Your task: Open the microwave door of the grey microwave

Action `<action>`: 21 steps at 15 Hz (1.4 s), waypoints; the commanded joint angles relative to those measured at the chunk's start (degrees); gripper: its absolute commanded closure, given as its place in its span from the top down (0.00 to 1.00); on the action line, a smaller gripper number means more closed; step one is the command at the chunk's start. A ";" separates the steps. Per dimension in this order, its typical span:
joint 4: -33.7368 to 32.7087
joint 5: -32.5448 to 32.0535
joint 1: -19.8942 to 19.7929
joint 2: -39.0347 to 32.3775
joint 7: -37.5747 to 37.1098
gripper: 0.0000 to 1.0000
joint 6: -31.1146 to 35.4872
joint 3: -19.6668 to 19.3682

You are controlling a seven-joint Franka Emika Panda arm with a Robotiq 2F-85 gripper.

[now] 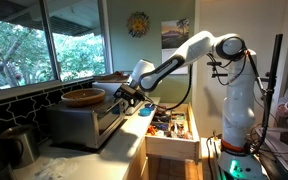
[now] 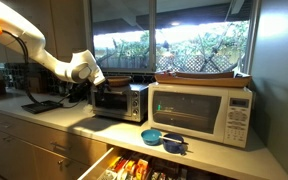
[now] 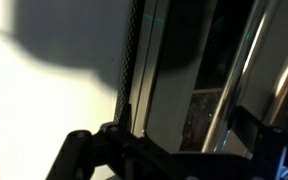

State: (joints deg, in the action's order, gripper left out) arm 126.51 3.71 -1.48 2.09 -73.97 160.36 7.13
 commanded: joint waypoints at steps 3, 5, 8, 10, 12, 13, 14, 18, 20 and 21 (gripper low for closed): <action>2.81 5.52 3.49 -0.45 -0.15 1.00 0.61 -0.51; 4.30 5.77 3.28 0.45 -1.52 1.00 0.76 0.84; 6.93 6.24 4.38 1.50 -4.60 1.00 0.85 1.42; 8.95 4.89 4.48 2.77 -7.94 1.00 2.31 2.08; 10.81 1.95 3.99 4.41 -11.80 1.00 3.89 2.62; 11.84 -0.77 3.47 5.13 -14.38 1.00 5.44 2.98; 12.71 -3.97 2.85 6.00 -17.08 1.00 6.37 3.34; 14.97 -17.16 -0.76 8.92 -28.85 1.00 9.25 5.64; 15.70 -20.51 -2.03 10.36 -33.23 1.00 7.91 6.91; 16.16 -21.57 -2.55 11.17 -34.95 1.00 7.57 7.48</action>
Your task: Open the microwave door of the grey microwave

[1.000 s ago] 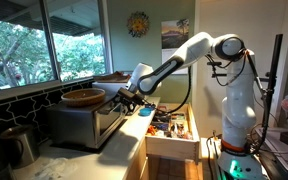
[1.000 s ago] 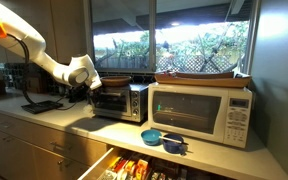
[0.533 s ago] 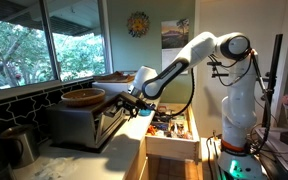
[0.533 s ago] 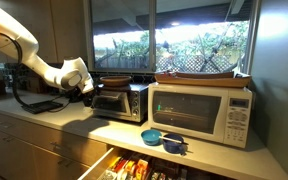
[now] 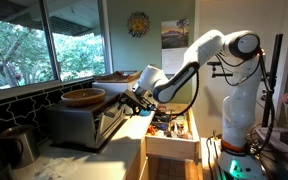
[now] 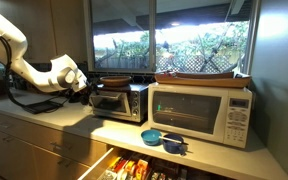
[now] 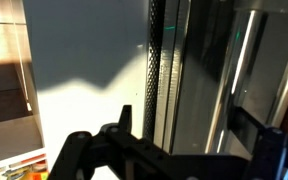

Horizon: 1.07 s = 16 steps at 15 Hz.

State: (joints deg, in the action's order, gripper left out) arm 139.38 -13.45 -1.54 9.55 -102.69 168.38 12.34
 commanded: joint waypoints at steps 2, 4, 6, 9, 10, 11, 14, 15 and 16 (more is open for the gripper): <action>4.10 -4.23 -2.51 4.17 -7.90 1.00 -0.69 2.88; 4.89 -3.30 -2.18 4.37 -8.76 1.00 -0.80 3.16; 5.74 -2.69 -1.93 4.31 -9.73 1.00 -0.49 3.15; 6.93 -1.40 -1.22 4.25 -10.70 1.00 -0.19 2.81; 7.37 -1.15 -1.12 4.37 -11.02 1.00 -0.28 2.77; 7.91 -0.59 -0.78 4.14 -11.31 1.00 0.04 2.65; 9.41 1.28 0.17 3.39 -12.61 1.00 0.56 2.55; 10.04 2.24 0.67 3.24 -12.99 1.00 0.74 2.56; 10.63 3.18 1.07 3.03 -13.36 1.00 0.71 2.63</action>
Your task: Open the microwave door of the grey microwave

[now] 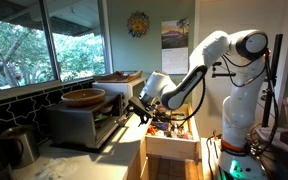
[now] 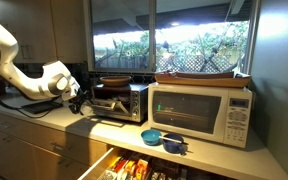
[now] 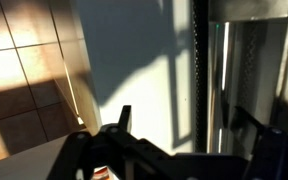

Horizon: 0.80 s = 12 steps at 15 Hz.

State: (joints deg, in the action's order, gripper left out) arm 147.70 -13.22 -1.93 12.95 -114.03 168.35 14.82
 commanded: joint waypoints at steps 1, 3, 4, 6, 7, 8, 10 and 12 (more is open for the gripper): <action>2.90 4.29 2.19 -0.52 -2.34 1.00 0.67 0.24; 3.88 7.77 4.18 -0.79 -2.08 1.00 0.60 -0.07; 4.30 9.73 5.08 -0.48 -1.73 1.00 0.49 -0.35; 5.13 10.83 4.96 1.14 -2.48 1.00 1.21 0.21; 5.37 10.37 4.88 1.83 -2.75 1.00 1.36 0.81; 5.33 11.92 6.31 1.56 -1.73 1.00 1.72 0.23; 5.77 15.25 8.94 2.35 -0.52 1.00 2.11 -0.95; 6.89 22.72 12.31 5.28 2.27 1.00 0.74 -2.36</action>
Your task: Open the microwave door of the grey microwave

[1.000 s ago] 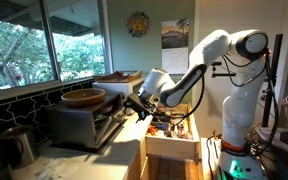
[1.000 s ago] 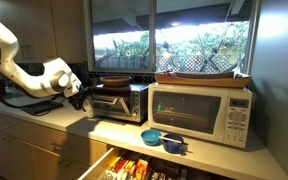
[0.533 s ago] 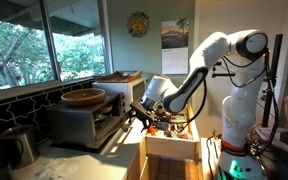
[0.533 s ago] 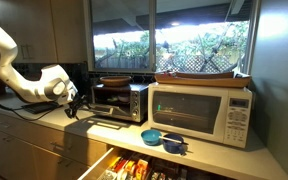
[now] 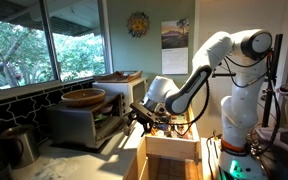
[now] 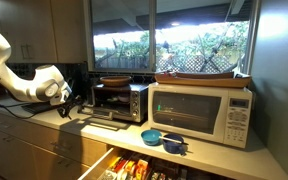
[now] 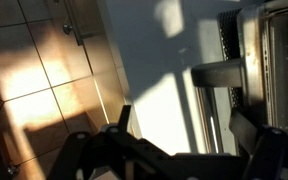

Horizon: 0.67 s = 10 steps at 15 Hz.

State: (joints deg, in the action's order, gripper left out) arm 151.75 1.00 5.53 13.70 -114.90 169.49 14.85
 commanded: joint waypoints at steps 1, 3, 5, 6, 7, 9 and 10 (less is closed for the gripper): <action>3.17 13.76 9.70 6.17 5.74 1.00 -2.93 -5.94; 4.11 18.27 9.48 10.63 7.28 1.00 -6.44 -5.55; 5.55 13.57 2.88 14.49 3.57 1.00 -8.75 -2.27; 5.63 12.34 0.80 14.97 3.26 1.00 -9.36 -2.05; 5.77 11.63 -1.21 16.19 2.74 1.00 -11.03 -1.78; 6.40 11.34 -4.28 18.61 2.80 1.00 -13.24 -2.48; 6.62 11.59 -4.98 19.93 3.86 1.00 -13.78 -3.31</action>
State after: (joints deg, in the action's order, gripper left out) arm 156.22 13.94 4.02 28.65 -110.01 158.65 11.75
